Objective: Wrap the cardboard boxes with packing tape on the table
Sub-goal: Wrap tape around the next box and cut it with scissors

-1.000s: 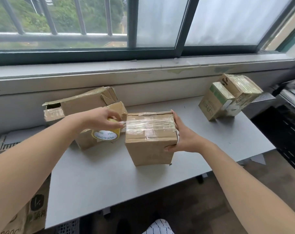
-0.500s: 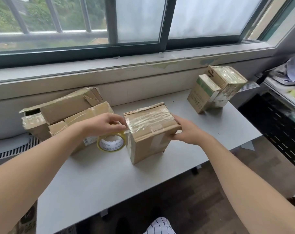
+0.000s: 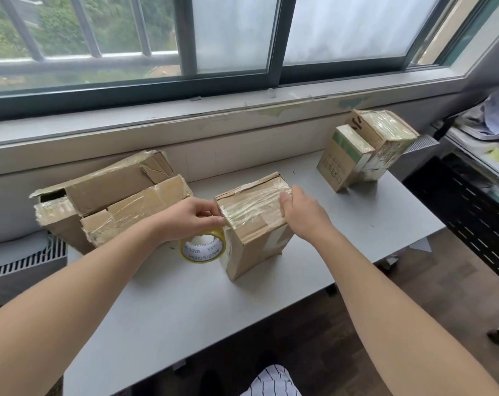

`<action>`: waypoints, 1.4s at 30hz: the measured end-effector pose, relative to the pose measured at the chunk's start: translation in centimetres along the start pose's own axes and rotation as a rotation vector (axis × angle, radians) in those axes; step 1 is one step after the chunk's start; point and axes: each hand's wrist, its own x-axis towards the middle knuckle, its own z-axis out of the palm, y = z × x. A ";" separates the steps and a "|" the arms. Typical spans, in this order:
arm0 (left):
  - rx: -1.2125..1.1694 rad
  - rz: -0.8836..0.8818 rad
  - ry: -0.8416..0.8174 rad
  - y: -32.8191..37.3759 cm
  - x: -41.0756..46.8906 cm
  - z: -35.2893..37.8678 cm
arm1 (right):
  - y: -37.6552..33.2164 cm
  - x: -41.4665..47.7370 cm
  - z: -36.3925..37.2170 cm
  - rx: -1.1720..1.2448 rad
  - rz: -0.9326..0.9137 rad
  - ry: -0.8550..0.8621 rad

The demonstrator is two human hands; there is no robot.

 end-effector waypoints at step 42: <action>0.018 -0.023 0.153 -1.5 -1.4 2.5 | -8.1 -3.5 0.6 -0.841 -0.660 -0.156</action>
